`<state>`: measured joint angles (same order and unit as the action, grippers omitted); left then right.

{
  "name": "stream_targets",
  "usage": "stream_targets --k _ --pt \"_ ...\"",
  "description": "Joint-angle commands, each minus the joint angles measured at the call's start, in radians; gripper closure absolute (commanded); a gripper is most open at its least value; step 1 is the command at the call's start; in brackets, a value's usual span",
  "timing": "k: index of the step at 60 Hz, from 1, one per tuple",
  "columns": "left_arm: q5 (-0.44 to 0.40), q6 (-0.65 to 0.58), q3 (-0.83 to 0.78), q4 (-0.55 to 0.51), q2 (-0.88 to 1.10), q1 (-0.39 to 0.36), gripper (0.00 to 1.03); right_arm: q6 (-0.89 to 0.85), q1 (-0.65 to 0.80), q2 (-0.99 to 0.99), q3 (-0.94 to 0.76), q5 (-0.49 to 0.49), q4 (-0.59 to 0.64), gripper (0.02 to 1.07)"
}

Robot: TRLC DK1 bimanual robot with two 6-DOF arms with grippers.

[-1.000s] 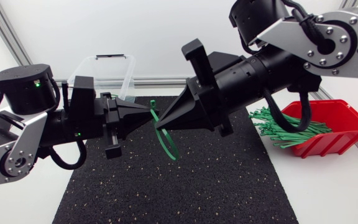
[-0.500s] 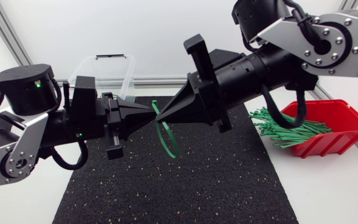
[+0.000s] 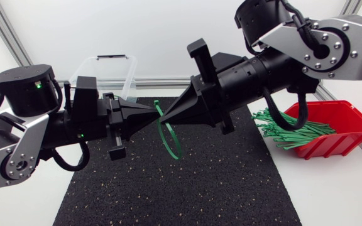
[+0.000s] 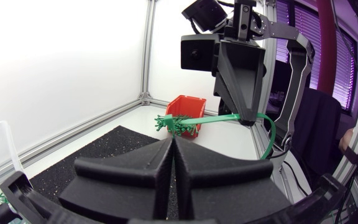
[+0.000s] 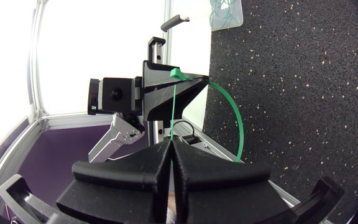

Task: Take a green cable tie from the red box, thread the tail through the head to close it, then place it in the transparent bin on the left.

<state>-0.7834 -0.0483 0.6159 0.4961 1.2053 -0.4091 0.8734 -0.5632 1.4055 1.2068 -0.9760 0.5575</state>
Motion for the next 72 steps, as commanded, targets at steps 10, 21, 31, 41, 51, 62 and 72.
stream_targets --k 10,21,31,41,51,62,72 --pt "-0.001 0.021 -0.035 0.016 -0.026 -0.007 1.00 0.047 0.009 0.015 -0.021 -0.003 -0.016 1.02" --pt "0.003 0.022 -0.038 0.016 -0.036 -0.014 1.00 0.049 0.009 0.020 -0.024 -0.004 -0.018 1.02" --pt "0.021 0.019 -0.044 0.018 -0.039 -0.033 1.00 0.052 0.013 0.021 -0.027 -0.004 -0.019 1.02" --pt "0.059 0.013 -0.047 0.022 -0.046 -0.057 1.00 0.059 0.011 0.024 -0.030 -0.006 -0.028 1.02" --pt "0.142 0.005 -0.056 0.035 -0.067 -0.085 1.00 0.075 0.013 0.033 -0.033 -0.006 -0.039 1.02" --pt "0.213 0.004 -0.058 0.048 -0.079 -0.106 1.00 0.090 0.011 0.052 -0.036 -0.007 -0.045 1.02" --pt "0.227 0.002 -0.064 0.055 -0.079 -0.112 1.00 0.096 0.013 0.046 -0.036 -0.018 -0.054 1.02"
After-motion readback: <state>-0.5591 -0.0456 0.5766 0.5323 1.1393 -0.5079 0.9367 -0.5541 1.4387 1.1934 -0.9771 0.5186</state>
